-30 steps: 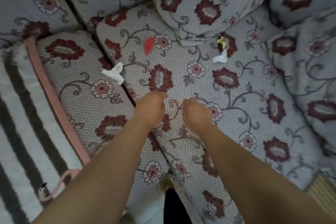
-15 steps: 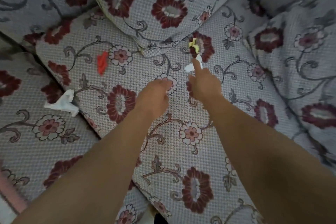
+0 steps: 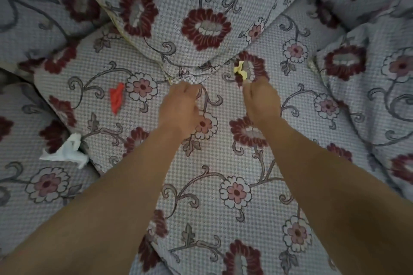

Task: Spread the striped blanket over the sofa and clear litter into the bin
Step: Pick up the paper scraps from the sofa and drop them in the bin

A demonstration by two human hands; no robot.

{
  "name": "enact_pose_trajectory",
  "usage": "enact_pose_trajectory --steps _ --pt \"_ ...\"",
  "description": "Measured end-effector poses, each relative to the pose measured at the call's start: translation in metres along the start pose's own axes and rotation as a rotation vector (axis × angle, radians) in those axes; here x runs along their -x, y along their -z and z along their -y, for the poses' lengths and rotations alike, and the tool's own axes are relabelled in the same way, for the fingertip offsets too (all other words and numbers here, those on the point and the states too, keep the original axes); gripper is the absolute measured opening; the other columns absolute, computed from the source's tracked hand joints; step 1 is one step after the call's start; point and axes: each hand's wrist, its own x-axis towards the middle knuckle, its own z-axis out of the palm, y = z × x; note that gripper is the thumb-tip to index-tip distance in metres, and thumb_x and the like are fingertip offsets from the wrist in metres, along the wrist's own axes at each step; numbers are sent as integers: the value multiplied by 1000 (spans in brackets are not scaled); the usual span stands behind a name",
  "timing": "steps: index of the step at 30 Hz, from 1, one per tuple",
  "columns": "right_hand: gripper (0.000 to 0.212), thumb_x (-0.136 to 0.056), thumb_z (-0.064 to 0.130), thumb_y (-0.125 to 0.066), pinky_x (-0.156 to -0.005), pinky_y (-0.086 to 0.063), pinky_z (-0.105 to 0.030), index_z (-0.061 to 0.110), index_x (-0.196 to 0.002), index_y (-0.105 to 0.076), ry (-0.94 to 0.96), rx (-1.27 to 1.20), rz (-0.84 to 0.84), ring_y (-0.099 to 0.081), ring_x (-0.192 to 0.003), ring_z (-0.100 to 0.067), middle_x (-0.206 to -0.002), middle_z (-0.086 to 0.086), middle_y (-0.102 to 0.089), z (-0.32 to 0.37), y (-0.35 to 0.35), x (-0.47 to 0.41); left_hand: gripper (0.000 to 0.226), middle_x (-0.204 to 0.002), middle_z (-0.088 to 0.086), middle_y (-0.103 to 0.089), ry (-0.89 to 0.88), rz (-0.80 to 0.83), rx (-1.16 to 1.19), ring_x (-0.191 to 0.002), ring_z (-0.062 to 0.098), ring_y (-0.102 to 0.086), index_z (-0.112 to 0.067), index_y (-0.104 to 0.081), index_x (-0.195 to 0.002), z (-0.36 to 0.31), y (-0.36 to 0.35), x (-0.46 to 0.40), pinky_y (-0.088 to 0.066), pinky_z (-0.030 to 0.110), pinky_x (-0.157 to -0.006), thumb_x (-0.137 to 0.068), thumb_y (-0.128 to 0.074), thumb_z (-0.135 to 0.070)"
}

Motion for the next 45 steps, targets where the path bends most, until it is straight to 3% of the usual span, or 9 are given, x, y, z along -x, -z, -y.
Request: enact_pose_trajectory --steps 3,7,11,14,27,31,35,41,45 --pt "21 -97 1 -39 -64 -42 -34 -7 -110 -54 -15 -9 2 -56 -83 -36 -116 -28 -49 10 5 -30 49 -136 11 -47 19 -71 -53 -130 28 -37 -12 -44 -136 26 11 -6 -40 40 -104 -89 -53 -6" --pt "50 -79 -18 -48 -68 -42 -36 -3 -126 -38 -98 -40 51 -51 -100 -37 -132 -27 -35 21 -8 -53 54 -143 13 -38 112 -66 -173 -136 32 -26 -15 -42 -138 62 24 -7 -24 51 -113 -86 -54 -8" --pt "51 -94 14 -55 -89 -48 -48 14 -138 -29 -211 -42 142 -46 -113 -42 -142 -25 -20 27 -28 -60 68 -156 11 -13 310 1 -262 -145 37 -4 -29 -21 -147 95 31 -5 -12 63 -113 -89 -55 -20" --pt "48 -93 5 -53 -85 -49 -46 12 -135 -32 -186 2 152 -45 -116 -45 -141 -26 -23 26 -37 -59 74 -157 11 -2 375 108 -241 -145 39 0 -35 -9 -149 110 31 -4 -21 64 -110 -91 -52 -16" --pt "27 -93 -5 -40 -64 -43 -30 4 -117 -50 229 -83 255 -57 -81 -29 -119 -19 -51 147 -61 0 54 -126 20 -44 318 -17 2 -118 38 -42 -5 -51 -131 137 39 24 -48 46 -94 -81 -48 17" --pt "26 -93 -6 -41 -76 -52 -42 5 -111 -55 477 -131 426 -58 -89 -33 -108 -18 -57 207 -67 16 54 -125 21 -42 383 -62 20 -99 36 -53 -3 -52 -128 154 62 48 -46 35 -76 -80 -46 19" --pt "31 -95 40 -50 -56 -45 -34 11 -83 -52 638 -72 501 -55 -68 -22 -80 -6 -59 263 -85 40 48 -124 19 -46 506 -123 38 -91 39 -58 -9 -49 -126 182 82 84 -43 42 -64 -81 -50 9" --pt "81 -76 65 -61 -89 -48 -44 31 -144 -31 745 172 628 -50 -117 -35 -131 -17 -49 317 -135 86 19 -106 21 -56 630 -217 19 -87 40 -58 -3 -53 -111 231 89 147 -44 46 -65 -93 -47 -7" --pt "52 -87 50 -58 -90 -47 -45 27 -132 -46 774 354 578 -43 -120 -36 -132 -17 -39 328 -154 103 15 -102 18 -57 648 -276 43 -85 37 -58 -3 -55 -105 247 85 186 -41 42 -60 -94 -49 -11"
